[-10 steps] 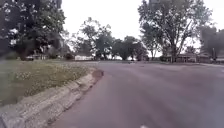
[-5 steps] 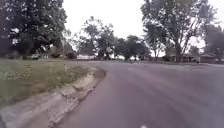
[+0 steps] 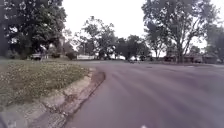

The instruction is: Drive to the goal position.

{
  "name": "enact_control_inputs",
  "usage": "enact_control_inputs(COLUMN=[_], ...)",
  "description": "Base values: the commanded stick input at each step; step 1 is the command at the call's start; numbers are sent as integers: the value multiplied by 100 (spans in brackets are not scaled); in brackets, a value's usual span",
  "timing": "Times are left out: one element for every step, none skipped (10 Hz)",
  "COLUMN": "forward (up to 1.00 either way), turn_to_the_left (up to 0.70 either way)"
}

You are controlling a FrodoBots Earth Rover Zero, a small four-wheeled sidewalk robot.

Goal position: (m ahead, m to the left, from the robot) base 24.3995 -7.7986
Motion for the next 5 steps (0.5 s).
enact_control_inputs(forward=[100,100,100,100,100], turn_to_the_left=[0,0,0,0,0])
